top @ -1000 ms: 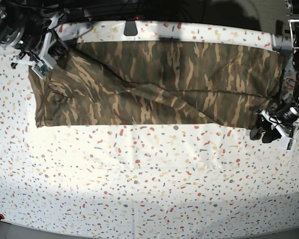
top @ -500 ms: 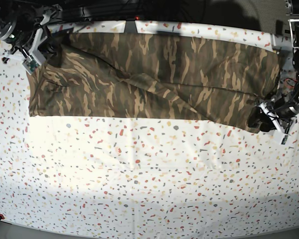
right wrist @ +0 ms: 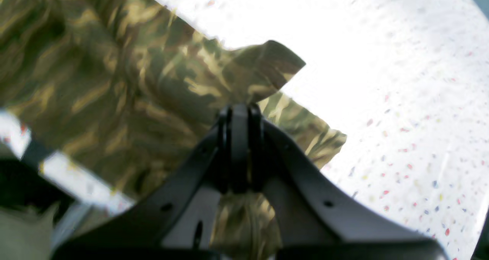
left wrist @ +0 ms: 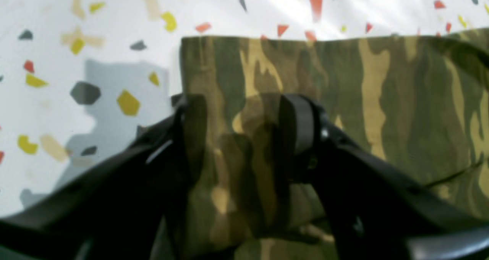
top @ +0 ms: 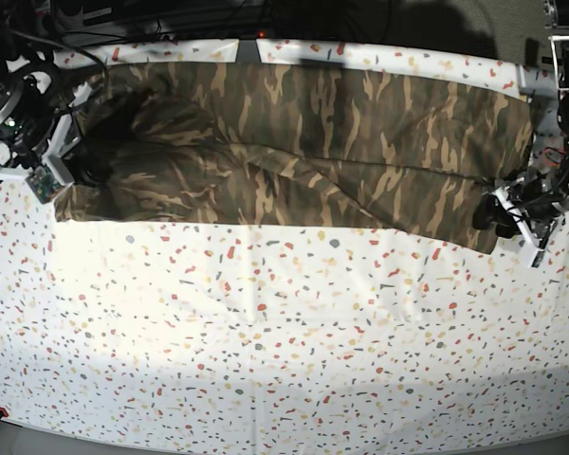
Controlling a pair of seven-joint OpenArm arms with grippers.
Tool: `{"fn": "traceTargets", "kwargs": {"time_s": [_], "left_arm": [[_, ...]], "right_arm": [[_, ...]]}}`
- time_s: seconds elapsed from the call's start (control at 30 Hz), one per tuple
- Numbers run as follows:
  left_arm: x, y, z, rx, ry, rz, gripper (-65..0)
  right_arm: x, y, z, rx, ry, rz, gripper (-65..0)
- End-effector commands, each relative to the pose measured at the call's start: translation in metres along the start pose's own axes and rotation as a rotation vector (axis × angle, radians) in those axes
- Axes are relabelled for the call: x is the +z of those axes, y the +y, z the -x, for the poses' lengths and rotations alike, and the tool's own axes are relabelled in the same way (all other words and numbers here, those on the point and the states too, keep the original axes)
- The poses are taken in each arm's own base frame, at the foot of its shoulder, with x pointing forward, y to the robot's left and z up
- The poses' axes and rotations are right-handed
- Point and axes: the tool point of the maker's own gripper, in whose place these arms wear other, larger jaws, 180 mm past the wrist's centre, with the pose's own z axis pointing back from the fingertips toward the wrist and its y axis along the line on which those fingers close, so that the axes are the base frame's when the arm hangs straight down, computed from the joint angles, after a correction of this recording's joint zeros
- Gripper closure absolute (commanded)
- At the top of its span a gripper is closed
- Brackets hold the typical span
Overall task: Fold the T-shirt properly
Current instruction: 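Pull the shirt end with the left gripper, straightening the rectangle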
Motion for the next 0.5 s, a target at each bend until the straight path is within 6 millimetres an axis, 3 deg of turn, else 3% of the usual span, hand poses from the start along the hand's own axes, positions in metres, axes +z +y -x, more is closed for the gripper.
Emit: {"fn": "traceTargets", "kwargs": {"time_s": [0.0, 0.17, 0.3, 0.47], "left_arm": [[0.007, 0.007, -0.013, -0.019, -0.034, -0.014, -29.6], [0.009, 0.004, 0.006, -0.003, -0.018, -0.011, -29.6], [0.014, 0.01, 0.001, -0.01, -0.056, -0.022, -29.6], [0.02, 0.017, -0.007, -0.025, -0.078, -0.037, -29.6]], "right_arm": [[0.001, -0.002, 0.001, 0.006, 0.006, 0.0, 0.0], [-0.005, -0.001, 0.043, -0.069, 0.17, -0.012, 0.0], [-0.008, -0.001, 0.054, -0.106, 0.191, -0.017, 0.0], [-0.011, -0.003, 0.047, -0.115, 0.141, -0.015, -24.6]]}}
